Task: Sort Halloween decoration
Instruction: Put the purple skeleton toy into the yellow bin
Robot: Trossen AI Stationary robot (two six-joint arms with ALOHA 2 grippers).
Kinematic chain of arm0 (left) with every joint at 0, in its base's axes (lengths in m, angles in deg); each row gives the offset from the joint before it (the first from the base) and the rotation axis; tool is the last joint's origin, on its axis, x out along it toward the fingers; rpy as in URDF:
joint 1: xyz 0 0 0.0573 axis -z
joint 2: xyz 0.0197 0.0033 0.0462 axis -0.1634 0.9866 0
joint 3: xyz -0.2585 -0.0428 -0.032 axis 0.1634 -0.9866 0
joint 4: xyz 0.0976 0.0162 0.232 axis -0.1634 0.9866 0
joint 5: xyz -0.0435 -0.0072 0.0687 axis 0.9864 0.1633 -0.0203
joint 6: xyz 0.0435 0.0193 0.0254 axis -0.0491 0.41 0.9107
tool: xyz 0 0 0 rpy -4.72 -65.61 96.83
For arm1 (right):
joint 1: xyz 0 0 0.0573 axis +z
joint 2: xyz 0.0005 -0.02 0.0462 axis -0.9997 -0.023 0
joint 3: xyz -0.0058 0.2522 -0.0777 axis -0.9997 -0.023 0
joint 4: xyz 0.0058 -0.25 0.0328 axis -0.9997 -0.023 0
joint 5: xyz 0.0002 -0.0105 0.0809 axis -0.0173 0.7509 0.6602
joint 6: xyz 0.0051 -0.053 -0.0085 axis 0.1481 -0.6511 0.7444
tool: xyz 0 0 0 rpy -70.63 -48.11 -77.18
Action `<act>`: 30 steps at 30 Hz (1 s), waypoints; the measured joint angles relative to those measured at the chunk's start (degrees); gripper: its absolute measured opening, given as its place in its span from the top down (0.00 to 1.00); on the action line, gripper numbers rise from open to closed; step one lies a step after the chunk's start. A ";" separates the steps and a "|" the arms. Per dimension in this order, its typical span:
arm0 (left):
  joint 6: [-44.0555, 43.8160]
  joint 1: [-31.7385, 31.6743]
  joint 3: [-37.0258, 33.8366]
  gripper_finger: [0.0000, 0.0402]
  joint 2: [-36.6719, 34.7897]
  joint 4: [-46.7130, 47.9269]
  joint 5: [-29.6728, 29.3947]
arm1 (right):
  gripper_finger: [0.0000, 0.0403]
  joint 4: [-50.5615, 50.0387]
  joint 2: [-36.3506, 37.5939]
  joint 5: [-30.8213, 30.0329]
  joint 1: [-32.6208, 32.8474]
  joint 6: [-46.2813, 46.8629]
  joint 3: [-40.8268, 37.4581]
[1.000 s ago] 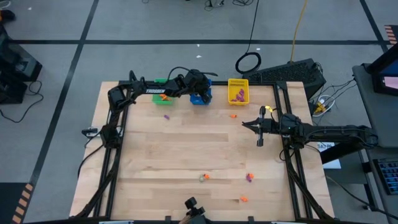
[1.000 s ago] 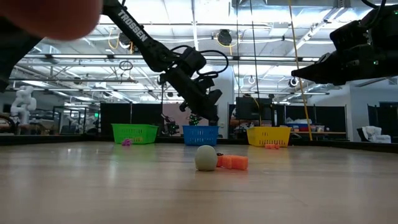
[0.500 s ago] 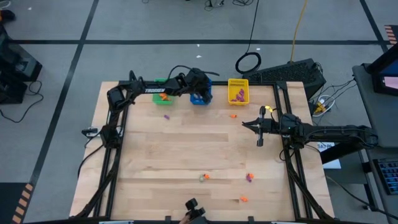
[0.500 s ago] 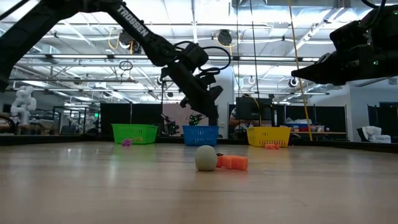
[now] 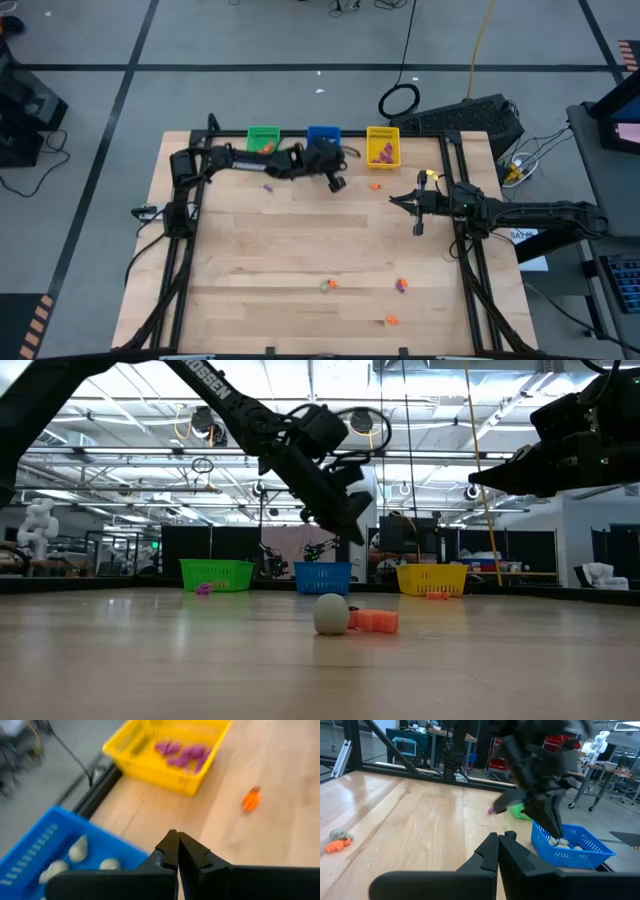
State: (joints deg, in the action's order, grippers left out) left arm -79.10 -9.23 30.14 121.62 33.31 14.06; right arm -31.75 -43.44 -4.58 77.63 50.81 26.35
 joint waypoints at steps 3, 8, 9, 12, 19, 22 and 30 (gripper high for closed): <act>-0.88 2.75 -3.23 0.98 -0.14 -5.71 -2.28 | 1.00 0.00 0.00 -0.02 0.00 0.00 0.00; -1.56 6.96 -7.37 0.97 -0.08 -12.51 -2.44 | 1.00 -0.02 0.00 -0.03 0.00 0.00 0.00; -1.56 7.69 -7.99 0.97 -0.08 -13.12 -2.40 | 1.00 -0.01 0.00 -0.02 0.00 0.02 0.00; -2.78 9.60 -9.77 0.97 -0.08 -14.83 -2.42 | 1.00 -0.02 0.00 -0.02 0.00 0.00 0.00; -3.00 14.12 -10.73 0.97 -0.09 -15.07 -2.40 | 1.00 0.00 0.00 -0.02 0.00 0.00 0.00; -3.04 15.52 -10.77 0.97 -0.82 -14.63 -2.42 | 1.00 0.00 0.00 -0.02 0.00 0.00 0.00; -5.52 18.60 -16.92 0.98 -0.89 -27.89 -2.38 | 1.00 0.00 0.00 -0.02 0.02 0.00 0.00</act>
State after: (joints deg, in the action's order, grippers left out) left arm -84.62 9.37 13.22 120.73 5.41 11.68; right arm -31.75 -43.44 -4.60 77.65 50.81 26.35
